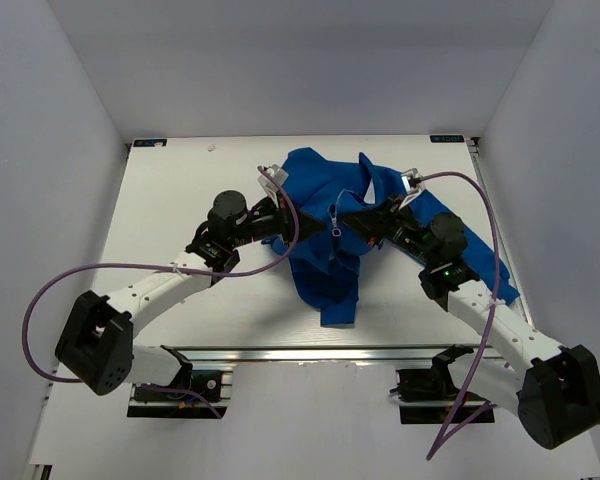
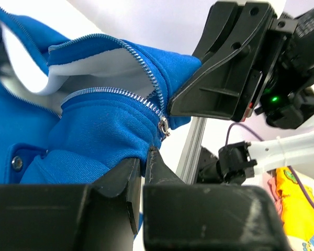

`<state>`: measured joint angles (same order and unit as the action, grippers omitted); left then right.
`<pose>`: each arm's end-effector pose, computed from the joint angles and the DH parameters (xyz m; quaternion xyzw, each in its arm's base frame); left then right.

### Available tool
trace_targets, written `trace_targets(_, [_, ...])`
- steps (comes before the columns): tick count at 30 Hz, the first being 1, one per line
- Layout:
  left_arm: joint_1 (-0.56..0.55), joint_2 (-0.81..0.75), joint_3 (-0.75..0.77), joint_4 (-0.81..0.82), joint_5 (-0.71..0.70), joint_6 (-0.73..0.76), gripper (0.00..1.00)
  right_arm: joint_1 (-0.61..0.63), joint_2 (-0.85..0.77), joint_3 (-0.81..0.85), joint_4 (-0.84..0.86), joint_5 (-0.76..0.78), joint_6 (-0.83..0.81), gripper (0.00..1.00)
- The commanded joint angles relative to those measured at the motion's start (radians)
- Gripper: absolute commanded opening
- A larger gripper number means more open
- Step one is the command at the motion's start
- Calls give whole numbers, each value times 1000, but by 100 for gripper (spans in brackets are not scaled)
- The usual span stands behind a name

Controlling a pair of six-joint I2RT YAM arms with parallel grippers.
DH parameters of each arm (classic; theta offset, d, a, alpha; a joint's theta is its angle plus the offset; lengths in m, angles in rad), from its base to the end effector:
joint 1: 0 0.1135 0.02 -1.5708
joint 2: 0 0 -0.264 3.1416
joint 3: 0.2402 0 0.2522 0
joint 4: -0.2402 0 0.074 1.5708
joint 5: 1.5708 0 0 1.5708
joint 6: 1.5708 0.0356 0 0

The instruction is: Zip up the jacket

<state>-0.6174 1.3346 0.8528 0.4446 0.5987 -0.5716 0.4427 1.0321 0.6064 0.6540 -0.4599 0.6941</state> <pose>0.2382 -0.1938 0.3060 0.2203 0.6832 -0.5473 0.4303 0.2061 0.1152 0.3176 -0.1011 0.6232 0.5299 0.5662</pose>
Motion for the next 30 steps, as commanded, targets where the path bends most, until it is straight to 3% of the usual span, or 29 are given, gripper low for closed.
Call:
trace_targets(1, [-4, -32, 18, -159, 36, 61, 0, -6, -24, 47, 41, 68, -7, 0])
trace_targets(4, [-5, -32, 17, -231, 13, 78, 0, -6, -47, 21, 6, 102, -25, 0])
trace_targets(8, [-5, -37, 2, -238, 30, 59, 0, -6, -58, 36, -167, 96, -79, 3])
trace_targets(14, [-5, 23, 22, -294, 16, -8, 0, -4, -24, 0, -290, 53, -81, 27])
trace_targets(17, [-5, 52, 23, -337, -16, -40, 0, -4, 2, -14, -300, -6, -70, 34])
trace_targets(20, [-5, 84, 38, -400, -37, -50, 0, -2, 32, -11, -343, -28, -68, 51])
trace_targets(23, [-5, 94, 37, -412, -40, -68, 0, 7, 39, 13, -427, 7, -120, 84])
trace_targets(24, [-7, 94, 35, -412, -42, -70, 0, 10, 40, 24, -456, 21, -158, 89])
trace_targets(30, [-7, 98, 31, -434, -30, -83, 0, 79, 42, 143, -738, 203, -303, 89])
